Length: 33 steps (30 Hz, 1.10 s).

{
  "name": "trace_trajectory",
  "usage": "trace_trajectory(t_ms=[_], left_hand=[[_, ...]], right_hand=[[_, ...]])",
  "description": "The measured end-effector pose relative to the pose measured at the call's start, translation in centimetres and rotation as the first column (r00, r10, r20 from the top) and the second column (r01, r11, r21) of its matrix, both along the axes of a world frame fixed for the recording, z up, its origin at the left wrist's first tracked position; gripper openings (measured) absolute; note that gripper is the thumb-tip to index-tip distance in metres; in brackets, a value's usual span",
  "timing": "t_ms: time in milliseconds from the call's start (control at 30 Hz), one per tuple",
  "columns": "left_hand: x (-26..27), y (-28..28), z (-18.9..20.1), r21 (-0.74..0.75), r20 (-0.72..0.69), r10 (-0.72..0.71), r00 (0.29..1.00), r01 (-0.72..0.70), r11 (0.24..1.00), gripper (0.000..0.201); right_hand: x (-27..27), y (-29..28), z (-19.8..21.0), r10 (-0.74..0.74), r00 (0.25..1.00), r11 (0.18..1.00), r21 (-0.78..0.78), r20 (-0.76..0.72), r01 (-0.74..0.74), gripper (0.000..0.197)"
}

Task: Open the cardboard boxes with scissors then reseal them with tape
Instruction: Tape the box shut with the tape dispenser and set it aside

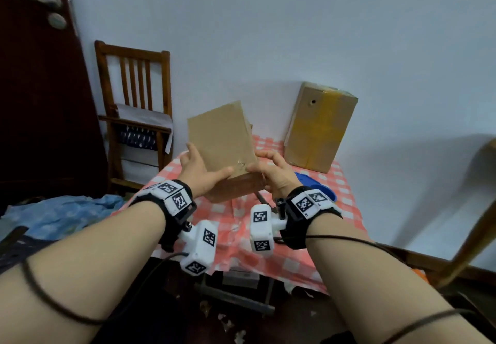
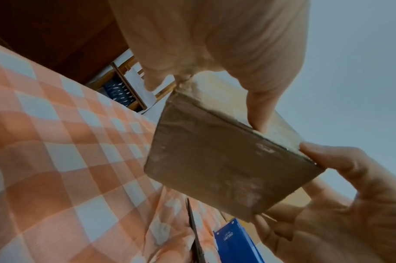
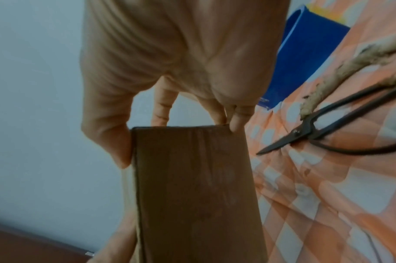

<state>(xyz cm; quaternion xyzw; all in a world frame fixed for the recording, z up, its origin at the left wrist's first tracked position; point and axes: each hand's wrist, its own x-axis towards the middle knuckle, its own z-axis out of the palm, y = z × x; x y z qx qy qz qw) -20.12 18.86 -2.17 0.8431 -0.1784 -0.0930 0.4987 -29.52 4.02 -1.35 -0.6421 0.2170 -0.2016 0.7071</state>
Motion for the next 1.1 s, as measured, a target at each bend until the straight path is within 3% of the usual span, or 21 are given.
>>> trace_trajectory(t_ms=[67, 167, 233, 300, 333, 400, 500, 633, 767, 867, 900, 967, 1033, 1100], left_hand=[[-0.2, -0.4, 0.7, -0.046, -0.083, -0.037, 0.996, 0.033, 0.998, 0.125], [0.0, -1.2, 1.1, -0.29, -0.295, -0.089, 0.951, -0.001, 0.957, 0.146], [-1.1, -1.4, 2.2, -0.423, -0.372, -0.175, 0.912, 0.001, 0.906, 0.134], [-1.9, -1.7, 2.1, -0.415, -0.353, -0.129, 0.927, -0.032, 0.909, 0.099], [-1.7, -1.9, 1.9, -0.387, -0.346, -0.079, 0.935, -0.066, 0.92, 0.094], [-0.9, -2.0, 1.3, -0.28, -0.316, 0.002, 0.949, -0.095, 0.955, 0.097], [-0.2, -1.8, 1.1, -0.234, -0.302, -0.036, 0.953, -0.038, 0.971, 0.099], [0.9, -2.2, 0.9, -0.319, -0.338, -0.109, 0.935, -0.005, 0.948, 0.08], [2.3, -1.8, 2.3, -0.504, -0.306, -0.051, 0.951, -0.116, 0.856, 0.075], [3.6, -1.0, 3.0, -0.521, -0.198, 0.051, 0.979, -0.15, 0.84, 0.115], [3.6, -0.9, 3.3, -0.504, -0.158, 0.071, 0.985, -0.143, 0.852, 0.119], [3.9, -0.8, 3.4, -0.49, -0.111, 0.087, 0.99, -0.13, 0.862, 0.103], [3.9, -1.1, 3.6, -0.517, -0.097, 0.123, 0.988, -0.156, 0.842, 0.062], [3.8, -1.6, 4.1, -0.543, -0.071, 0.167, 0.983, -0.179, 0.821, 0.035]], right_hand=[[-0.2, -0.1, 0.2, -0.034, 0.999, 0.996, -0.08, 0.033, 0.037, 0.056], [-0.5, 0.2, 0.9, -0.019, 0.996, 0.977, -0.209, 0.085, 0.037, 0.08], [-0.4, 0.3, 1.2, 0.003, 0.996, 0.951, -0.307, 0.088, 0.025, 0.095], [-0.4, 0.2, 1.6, 0.007, 1.0, 0.891, -0.454, 0.022, 0.004, 0.107], [-0.3, 0.0, 1.6, 0.001, 0.999, 0.856, -0.517, -0.046, -0.025, 0.113], [-0.1, 0.1, 1.6, 0.03, 0.982, 0.827, -0.547, -0.186, -0.129, 0.13], [0.6, 0.6, 1.2, 0.076, 0.97, 0.855, -0.485, -0.232, -0.183, 0.154], [0.2, 0.1, 1.1, 0.016, 0.961, 0.755, -0.627, -0.276, -0.192, 0.148], [-0.2, -0.6, 0.8, -0.006, 0.976, 0.669, -0.726, -0.216, -0.156, 0.143], [-0.1, -1.2, 0.7, -0.007, 0.985, 0.639, -0.758, -0.174, -0.129, 0.133], [-0.1, -1.2, 0.8, -0.013, 0.988, 0.64, -0.76, -0.156, -0.112, 0.131], [0.3, -1.5, 0.6, -0.027, 0.99, 0.639, -0.764, -0.135, -0.087, 0.13], [0.4, -1.5, 0.4, -0.027, 0.988, 0.623, -0.776, -0.151, -0.102, 0.131], [0.5, -1.8, 0.4, -0.029, 0.987, 0.647, -0.756, -0.157, -0.101, 0.132]])
